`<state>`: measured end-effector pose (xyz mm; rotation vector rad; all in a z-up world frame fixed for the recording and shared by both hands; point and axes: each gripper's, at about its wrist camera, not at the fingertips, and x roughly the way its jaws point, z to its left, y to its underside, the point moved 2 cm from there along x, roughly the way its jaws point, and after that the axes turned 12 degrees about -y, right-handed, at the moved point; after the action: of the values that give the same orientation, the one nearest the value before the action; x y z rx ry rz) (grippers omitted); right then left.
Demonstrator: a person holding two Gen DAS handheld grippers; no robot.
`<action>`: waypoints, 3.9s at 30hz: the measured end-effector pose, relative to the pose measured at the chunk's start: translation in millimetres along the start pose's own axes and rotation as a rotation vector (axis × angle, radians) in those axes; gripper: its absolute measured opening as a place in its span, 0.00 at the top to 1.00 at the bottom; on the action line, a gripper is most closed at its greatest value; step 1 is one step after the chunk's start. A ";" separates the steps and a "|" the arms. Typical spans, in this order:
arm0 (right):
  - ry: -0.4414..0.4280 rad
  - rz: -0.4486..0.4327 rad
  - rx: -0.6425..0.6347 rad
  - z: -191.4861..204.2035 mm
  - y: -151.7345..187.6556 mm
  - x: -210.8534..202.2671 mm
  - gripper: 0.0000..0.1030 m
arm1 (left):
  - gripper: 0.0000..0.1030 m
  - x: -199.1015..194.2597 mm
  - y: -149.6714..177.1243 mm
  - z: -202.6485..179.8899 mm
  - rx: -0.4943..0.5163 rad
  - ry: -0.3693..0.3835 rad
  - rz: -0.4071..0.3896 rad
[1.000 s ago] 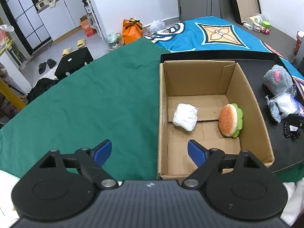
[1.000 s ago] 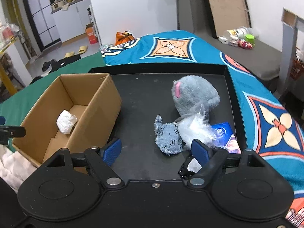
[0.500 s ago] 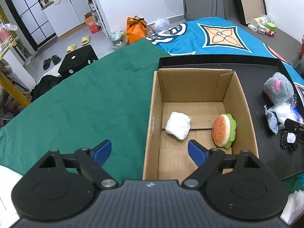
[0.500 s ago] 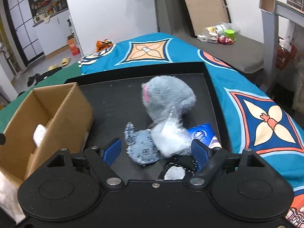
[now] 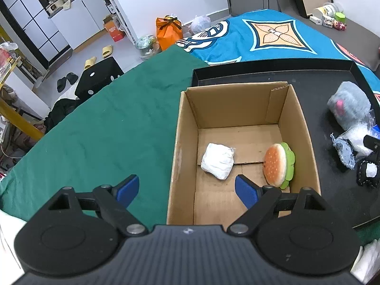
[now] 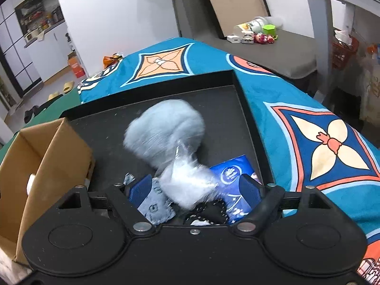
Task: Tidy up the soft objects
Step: 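Move the right gripper back over the tray toward the plastic bag, then grasp the clear plastic bag with the right gripper, then lift the plastic bag with the right gripper into the box and release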
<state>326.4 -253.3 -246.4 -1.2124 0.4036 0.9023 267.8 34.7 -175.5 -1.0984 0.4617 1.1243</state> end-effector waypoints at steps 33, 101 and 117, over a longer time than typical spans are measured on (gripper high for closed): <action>-0.079 0.133 0.184 -13.1 22.9 -16.2 0.39 | 0.16 -7.4 8.5 6.9 -0.012 -0.004 -0.004; -0.032 -0.040 -0.106 54.5 -35.7 -49.8 0.67 | 0.16 6.7 17.4 44.6 -0.073 0.078 -0.012; -0.083 -0.068 -0.292 112.9 -50.7 -44.6 0.67 | 0.16 21.3 21.7 47.7 -0.097 0.165 -0.018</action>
<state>317.8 -169.6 -145.3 -1.4405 0.1659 0.9720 247.4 87.1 -181.2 -1.2842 0.5299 1.0534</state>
